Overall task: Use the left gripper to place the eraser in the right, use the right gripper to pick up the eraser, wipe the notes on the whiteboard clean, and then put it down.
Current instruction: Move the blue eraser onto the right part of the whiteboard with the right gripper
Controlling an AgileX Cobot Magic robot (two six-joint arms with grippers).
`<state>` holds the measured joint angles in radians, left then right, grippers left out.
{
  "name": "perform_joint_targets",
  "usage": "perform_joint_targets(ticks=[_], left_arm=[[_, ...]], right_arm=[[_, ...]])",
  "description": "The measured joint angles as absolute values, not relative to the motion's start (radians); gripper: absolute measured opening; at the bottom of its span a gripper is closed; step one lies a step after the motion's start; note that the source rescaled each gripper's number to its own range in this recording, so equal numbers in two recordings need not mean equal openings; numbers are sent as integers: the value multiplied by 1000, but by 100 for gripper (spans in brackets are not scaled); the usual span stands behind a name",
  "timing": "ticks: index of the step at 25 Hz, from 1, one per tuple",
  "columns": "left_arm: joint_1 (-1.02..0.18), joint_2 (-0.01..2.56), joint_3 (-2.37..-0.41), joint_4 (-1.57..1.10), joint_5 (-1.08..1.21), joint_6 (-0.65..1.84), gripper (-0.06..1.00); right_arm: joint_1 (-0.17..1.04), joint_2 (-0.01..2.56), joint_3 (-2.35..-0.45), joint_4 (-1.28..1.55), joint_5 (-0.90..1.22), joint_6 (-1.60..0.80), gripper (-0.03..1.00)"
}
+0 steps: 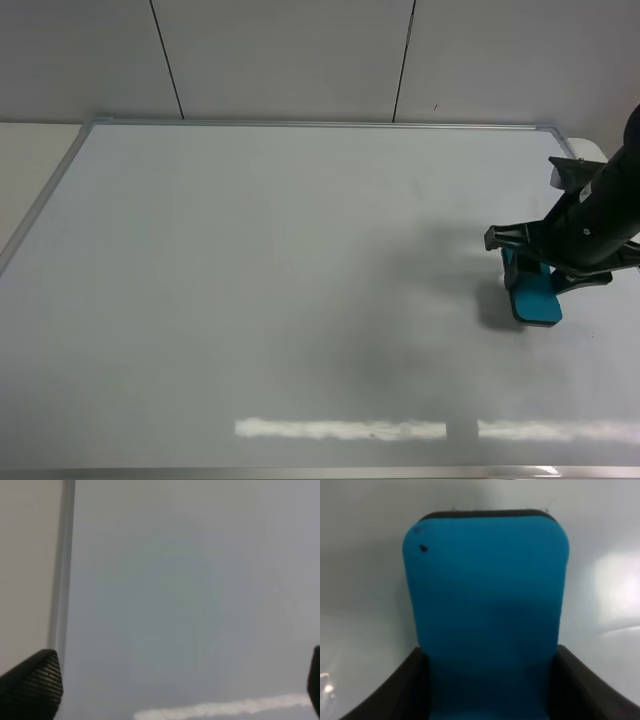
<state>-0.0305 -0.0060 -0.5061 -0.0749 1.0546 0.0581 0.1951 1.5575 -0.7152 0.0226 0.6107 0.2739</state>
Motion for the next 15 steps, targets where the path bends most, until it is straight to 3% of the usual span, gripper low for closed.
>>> perform_joint_targets(ticks=[7, 15], left_arm=[[-30, -6, -506, -75, 1055, 58, 100], [-30, -6, -506, -75, 1055, 58, 100]], right_arm=[[299, 1558, -693, 0, 577, 295, 6], [310, 1609, -693, 9, 576, 295, 6]])
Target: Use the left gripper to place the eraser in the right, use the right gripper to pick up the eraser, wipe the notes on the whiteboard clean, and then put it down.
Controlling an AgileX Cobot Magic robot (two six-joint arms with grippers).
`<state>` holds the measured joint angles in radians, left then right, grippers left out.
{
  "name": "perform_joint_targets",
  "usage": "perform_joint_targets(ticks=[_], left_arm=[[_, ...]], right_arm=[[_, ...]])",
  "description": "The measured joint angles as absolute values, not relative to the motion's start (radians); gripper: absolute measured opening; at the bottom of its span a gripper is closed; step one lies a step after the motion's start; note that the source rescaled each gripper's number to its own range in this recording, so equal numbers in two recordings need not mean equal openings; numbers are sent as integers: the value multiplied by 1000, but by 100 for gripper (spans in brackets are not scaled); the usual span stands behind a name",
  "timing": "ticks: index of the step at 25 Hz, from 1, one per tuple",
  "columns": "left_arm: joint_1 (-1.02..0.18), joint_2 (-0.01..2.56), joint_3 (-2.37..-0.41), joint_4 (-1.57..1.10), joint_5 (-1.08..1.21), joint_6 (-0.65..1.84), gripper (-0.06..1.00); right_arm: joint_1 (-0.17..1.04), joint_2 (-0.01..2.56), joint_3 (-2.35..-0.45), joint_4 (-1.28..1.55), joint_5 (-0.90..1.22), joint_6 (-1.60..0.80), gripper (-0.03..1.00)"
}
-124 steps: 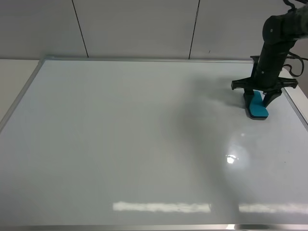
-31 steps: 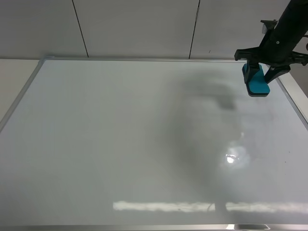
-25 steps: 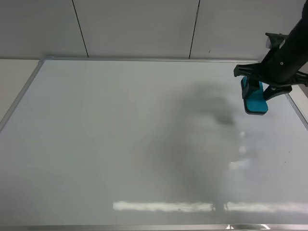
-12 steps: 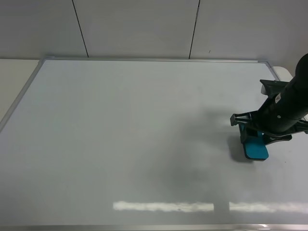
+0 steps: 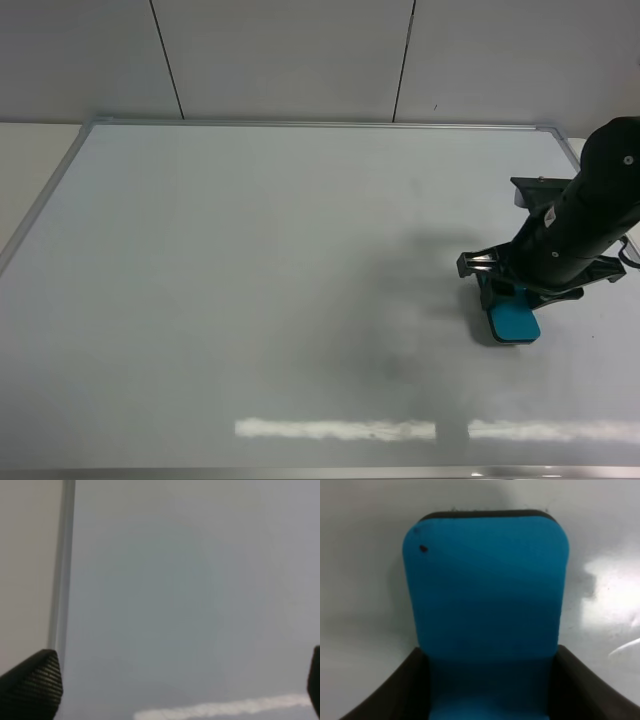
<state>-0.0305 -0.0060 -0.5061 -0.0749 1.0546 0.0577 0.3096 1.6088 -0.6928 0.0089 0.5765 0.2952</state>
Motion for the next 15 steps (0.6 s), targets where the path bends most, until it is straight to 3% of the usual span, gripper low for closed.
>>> perform_joint_targets(ticks=[4, 5, 9, 10, 15], left_arm=[[-30, -6, -506, -75, 1055, 58, 100], [-30, -6, -506, -75, 1055, 58, 100], [-30, -6, -506, -75, 1055, 58, 100], [-30, -6, -506, -75, 1055, 58, 100], [-30, -6, -506, -75, 1055, 58, 100]], right_arm=[[310, 1660, -693, 41, 573, 295, 6], [310, 1671, -693, 42, 569, 295, 10], [310, 1684, -693, 42, 545, 295, 77], [310, 1685, -693, 42, 544, 295, 88], [310, 1685, -693, 42, 544, 295, 99]])
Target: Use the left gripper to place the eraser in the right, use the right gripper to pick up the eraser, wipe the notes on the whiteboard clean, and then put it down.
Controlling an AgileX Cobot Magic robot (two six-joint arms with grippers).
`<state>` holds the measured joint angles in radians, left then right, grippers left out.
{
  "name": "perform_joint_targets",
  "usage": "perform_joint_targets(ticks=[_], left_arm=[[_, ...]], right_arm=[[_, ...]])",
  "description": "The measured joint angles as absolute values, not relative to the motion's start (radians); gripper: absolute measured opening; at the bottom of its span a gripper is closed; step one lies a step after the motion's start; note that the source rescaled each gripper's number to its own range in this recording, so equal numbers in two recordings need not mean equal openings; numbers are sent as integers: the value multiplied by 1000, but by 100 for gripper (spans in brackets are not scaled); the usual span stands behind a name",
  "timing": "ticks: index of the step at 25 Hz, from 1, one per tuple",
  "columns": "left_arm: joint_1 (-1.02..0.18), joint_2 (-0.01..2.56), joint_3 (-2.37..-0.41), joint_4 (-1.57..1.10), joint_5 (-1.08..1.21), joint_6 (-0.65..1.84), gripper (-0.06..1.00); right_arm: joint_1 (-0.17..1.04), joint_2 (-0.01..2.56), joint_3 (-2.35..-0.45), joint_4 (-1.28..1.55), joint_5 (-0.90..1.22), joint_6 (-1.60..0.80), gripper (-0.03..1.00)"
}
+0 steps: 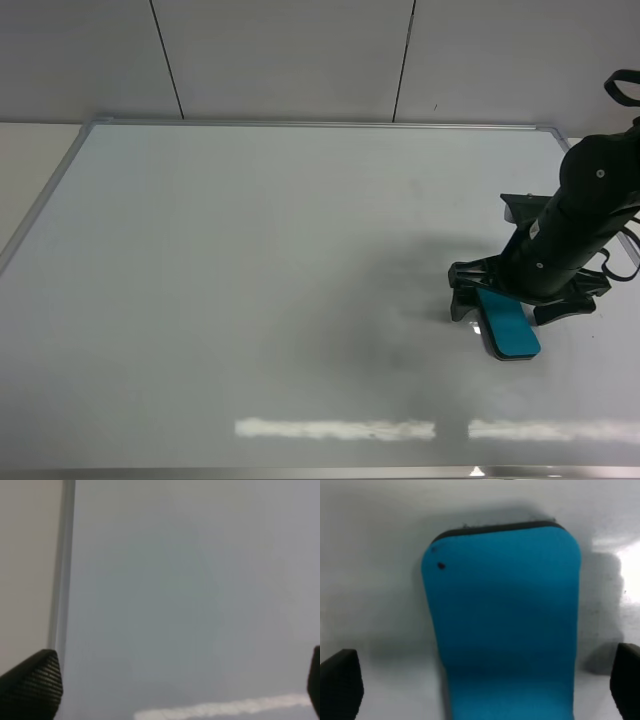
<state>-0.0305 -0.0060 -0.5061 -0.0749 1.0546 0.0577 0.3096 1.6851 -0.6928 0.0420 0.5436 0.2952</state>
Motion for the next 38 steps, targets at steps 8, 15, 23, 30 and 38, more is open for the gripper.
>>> perform_joint_targets(ticks=[8, 15, 23, 30, 38], left_arm=[[-30, -6, -506, -75, 1055, 58, 100], [-30, -6, -506, -75, 1055, 58, 100], [-30, -6, -506, -75, 1055, 58, 100], [-30, -6, -506, -75, 1055, 58, 100], [-30, -6, -506, -74, 1055, 58, 100]], right_arm=[[308, 1535, -693, 42, 550, 295, 100], [177, 1225, -692, 46, 562, 267, 100], [-70, 897, -692, 109, 712, 100, 100], [-92, 575, -692, 128, 874, 50, 100], [-92, 230, -688, 127, 959, -30, 100]])
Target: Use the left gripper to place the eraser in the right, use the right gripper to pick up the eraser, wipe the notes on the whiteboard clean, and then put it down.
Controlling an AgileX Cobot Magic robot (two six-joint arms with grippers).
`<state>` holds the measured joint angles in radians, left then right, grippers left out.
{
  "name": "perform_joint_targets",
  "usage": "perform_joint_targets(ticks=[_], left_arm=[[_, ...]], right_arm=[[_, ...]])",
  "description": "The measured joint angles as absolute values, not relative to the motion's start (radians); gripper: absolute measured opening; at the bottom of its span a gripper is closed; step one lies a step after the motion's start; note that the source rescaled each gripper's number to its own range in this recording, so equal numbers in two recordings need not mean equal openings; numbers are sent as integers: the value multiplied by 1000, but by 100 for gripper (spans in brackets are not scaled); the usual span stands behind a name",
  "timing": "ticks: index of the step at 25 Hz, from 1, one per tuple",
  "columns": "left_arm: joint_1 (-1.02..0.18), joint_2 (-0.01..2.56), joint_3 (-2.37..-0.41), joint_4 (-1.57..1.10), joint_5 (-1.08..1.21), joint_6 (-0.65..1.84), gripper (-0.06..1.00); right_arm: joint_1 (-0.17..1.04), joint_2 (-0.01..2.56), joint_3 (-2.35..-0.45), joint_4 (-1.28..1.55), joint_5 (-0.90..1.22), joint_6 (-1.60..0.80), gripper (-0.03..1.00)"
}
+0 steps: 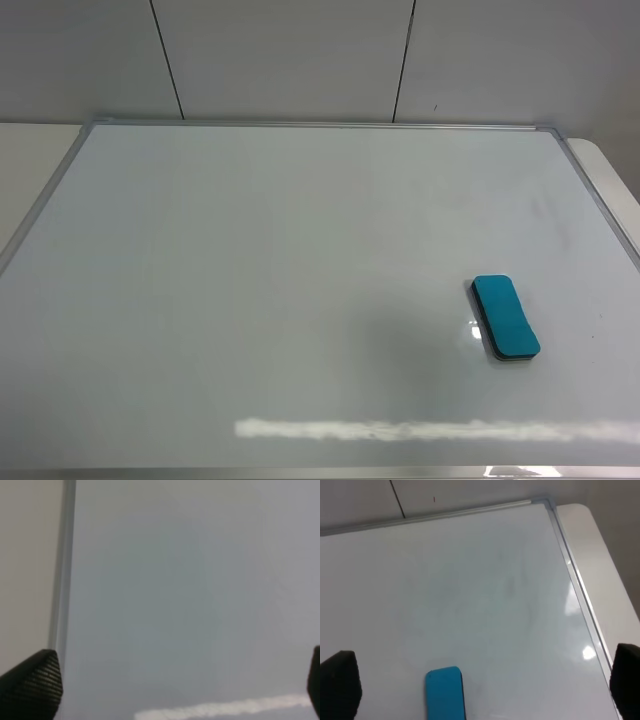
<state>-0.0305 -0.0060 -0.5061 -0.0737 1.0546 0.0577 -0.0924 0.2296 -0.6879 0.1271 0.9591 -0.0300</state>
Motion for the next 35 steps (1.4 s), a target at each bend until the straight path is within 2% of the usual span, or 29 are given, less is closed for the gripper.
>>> perform_joint_targets(ticks=[9, 35], left_arm=[[-30, -6, -506, -74, 1055, 58, 100], [-30, -6, -506, -74, 1055, 58, 100]], right_arm=[[-92, -2, -518, 129, 1056, -80, 100], [-92, -3, -503, 139, 1073, -74, 100]])
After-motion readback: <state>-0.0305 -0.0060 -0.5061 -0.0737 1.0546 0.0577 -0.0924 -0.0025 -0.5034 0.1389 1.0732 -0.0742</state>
